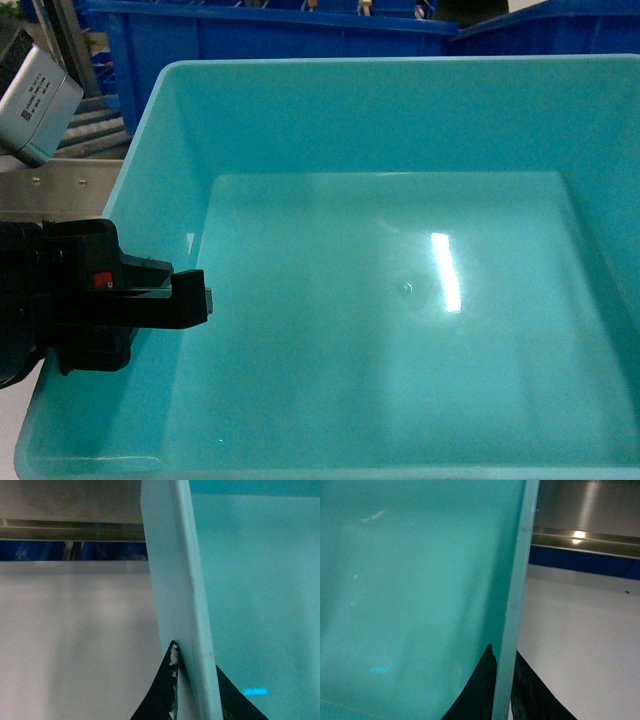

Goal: Organize blue bins on left shelf correctly

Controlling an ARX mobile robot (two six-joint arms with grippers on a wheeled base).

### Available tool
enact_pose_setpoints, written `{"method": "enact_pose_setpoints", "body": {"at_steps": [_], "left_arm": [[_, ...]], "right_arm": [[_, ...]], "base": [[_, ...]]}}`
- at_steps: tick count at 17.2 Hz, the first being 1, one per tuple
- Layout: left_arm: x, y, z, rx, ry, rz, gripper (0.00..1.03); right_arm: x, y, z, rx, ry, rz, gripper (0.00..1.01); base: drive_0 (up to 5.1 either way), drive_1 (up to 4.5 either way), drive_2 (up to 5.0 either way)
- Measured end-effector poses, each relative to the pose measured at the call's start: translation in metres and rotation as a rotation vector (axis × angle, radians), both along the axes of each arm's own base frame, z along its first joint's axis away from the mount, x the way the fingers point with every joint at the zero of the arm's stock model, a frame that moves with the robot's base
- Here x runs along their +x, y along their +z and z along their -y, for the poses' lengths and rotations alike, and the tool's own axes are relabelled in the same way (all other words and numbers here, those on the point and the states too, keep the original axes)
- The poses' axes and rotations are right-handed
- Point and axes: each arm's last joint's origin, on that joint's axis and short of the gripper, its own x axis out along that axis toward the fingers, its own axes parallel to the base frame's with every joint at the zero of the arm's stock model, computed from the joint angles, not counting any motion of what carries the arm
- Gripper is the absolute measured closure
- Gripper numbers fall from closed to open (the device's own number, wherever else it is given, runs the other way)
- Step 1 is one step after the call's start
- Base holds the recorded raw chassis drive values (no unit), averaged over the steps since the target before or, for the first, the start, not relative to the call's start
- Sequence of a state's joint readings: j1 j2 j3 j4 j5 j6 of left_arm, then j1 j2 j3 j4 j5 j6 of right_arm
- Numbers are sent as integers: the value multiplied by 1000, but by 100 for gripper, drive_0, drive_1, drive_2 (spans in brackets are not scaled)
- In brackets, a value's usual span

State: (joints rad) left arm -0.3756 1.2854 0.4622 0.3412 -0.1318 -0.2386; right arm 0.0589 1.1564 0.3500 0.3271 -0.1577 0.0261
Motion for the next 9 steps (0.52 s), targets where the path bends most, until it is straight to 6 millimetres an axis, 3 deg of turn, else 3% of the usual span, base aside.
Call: {"method": "enact_pose_setpoints", "body": {"at_steps": [9], "left_arm": [[0, 0, 0, 0, 0, -1, 97]], "right_arm": [[0, 0, 0, 0, 0, -1, 94]], "base": [[-495, 246, 246]]}}
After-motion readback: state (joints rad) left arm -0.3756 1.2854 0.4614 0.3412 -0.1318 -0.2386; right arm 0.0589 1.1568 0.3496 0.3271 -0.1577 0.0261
